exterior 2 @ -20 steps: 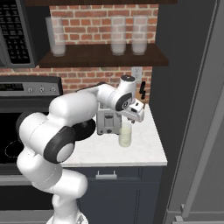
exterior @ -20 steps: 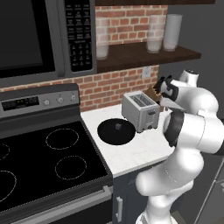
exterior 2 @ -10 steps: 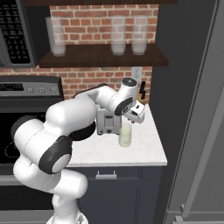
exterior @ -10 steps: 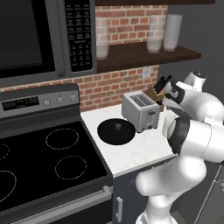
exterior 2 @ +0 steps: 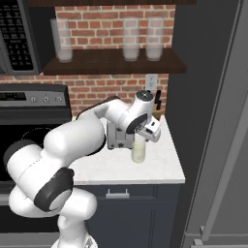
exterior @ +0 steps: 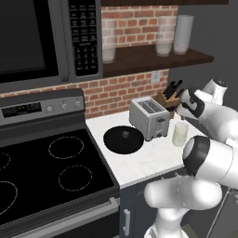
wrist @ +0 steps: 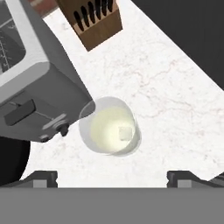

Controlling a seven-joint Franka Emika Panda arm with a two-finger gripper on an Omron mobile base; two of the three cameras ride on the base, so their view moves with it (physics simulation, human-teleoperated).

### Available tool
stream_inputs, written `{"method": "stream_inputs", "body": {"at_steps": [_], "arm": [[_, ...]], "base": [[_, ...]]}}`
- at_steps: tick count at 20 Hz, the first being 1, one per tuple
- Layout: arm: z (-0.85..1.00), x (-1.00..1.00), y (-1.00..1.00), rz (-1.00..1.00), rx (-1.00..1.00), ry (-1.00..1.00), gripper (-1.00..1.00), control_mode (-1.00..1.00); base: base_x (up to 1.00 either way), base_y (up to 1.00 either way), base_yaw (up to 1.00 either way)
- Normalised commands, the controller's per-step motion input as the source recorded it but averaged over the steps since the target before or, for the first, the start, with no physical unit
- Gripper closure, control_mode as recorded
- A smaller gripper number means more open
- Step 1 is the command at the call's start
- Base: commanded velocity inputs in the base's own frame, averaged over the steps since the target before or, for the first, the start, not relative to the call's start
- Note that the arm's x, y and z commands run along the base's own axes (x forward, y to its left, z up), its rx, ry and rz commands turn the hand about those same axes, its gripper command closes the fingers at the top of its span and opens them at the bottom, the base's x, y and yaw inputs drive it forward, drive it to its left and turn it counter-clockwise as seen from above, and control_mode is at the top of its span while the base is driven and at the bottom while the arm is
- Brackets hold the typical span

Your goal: Grab a lemon wedge from the fridge and one ice cube from the ice bowl, and put them in the glass of lemonade.

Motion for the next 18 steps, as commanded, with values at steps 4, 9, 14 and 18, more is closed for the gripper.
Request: {"method": "stream_inputs", "body": {"at_steps": [4,9,14,18], "arm": [[0.02,-0.98,0.44,0.00,0.00,-0.10,-1.00,-1.00],[0.41,-0.88,0.96,0.06,-0.10,0.02,-1.00,-1.00],[0.57,-0.85,1.00,0.17,-0.16,0.10,-1.00,-1.00],[0.55,-0.88,0.99,0.19,-0.14,0.09,-1.00,-1.00]], "base": [[0.00,0.00,0.00],[0.00,0.00,0.00],[0.00,0.00,0.00],[0.00,0.00,0.00]]}}
